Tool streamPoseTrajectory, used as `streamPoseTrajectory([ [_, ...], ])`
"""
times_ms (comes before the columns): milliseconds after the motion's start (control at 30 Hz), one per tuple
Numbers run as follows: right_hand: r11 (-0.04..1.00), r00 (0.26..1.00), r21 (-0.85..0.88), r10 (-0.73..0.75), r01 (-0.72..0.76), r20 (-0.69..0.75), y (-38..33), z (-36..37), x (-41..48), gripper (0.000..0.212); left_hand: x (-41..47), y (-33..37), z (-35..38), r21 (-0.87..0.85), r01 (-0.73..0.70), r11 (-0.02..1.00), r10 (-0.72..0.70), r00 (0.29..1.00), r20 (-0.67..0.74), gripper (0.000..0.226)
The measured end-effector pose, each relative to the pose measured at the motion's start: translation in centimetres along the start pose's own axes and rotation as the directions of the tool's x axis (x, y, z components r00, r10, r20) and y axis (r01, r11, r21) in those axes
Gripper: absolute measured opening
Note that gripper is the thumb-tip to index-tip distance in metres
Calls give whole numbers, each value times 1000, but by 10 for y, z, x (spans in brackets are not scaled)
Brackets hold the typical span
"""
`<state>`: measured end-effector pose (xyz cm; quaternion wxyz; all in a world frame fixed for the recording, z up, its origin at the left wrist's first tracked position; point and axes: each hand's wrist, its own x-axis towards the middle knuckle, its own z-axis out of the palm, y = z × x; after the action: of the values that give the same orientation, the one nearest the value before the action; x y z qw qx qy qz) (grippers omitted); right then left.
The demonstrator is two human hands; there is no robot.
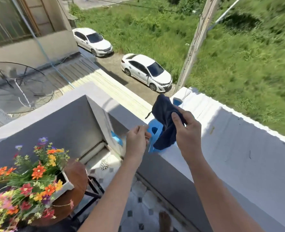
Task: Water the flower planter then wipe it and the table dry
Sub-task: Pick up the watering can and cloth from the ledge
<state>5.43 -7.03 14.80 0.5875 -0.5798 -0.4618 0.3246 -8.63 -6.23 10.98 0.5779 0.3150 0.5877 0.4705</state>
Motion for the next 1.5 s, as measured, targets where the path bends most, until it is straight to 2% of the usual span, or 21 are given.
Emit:
streamPoseTrajectory([
  [133,999,992,-31,-22,18,-120,6,-52,31,23,14,-15,67,-92,211,973,-200,973,111,21],
  [200,998,991,-59,-34,26,-127,12,-70,44,23,22,-25,93,-206,348,915,-324,935,140,19],
  [267,998,993,-63,-31,24,-114,20,-84,57,23,31,-34,117,-307,389,868,-371,921,117,24],
  [433,999,999,-34,33,-33,-23,40,-103,79,23,59,-60,160,-498,341,797,-366,929,51,58],
  [500,998,999,-33,45,-45,19,47,-104,85,23,68,-63,165,-544,323,774,-368,929,28,64],
  [633,998,992,-5,67,-67,110,54,-93,94,23,83,-61,162,-586,315,746,-361,932,40,63],
  [767,998,979,-10,56,-55,197,58,-72,98,23,83,-56,129,-601,186,778,-274,960,-58,42],
  [900,997,958,-35,77,-71,276,59,-37,91,25,74,-52,72,-476,101,874,-211,960,-184,39],
  [1067,994,887,-61,109,-91,448,70,22,68,23,74,-64,-9,-160,165,973,-202,945,-257,51],
  [1167,992,856,-116,104,-53,506,83,58,51,22,88,-85,-56,-20,246,969,-241,924,-296,56],
  [1300,969,785,-246,175,-30,594,137,117,26,23,123,-139,-118,160,306,939,-250,922,-298,57],
  [1433,919,730,-394,292,-34,618,240,167,2,25,177,-224,-169,303,419,856,-311,886,-344,47],
  [1500,892,725,-445,356,-77,589,285,181,-7,26,205,-271,-185,353,458,816,-324,867,-378,38],
])
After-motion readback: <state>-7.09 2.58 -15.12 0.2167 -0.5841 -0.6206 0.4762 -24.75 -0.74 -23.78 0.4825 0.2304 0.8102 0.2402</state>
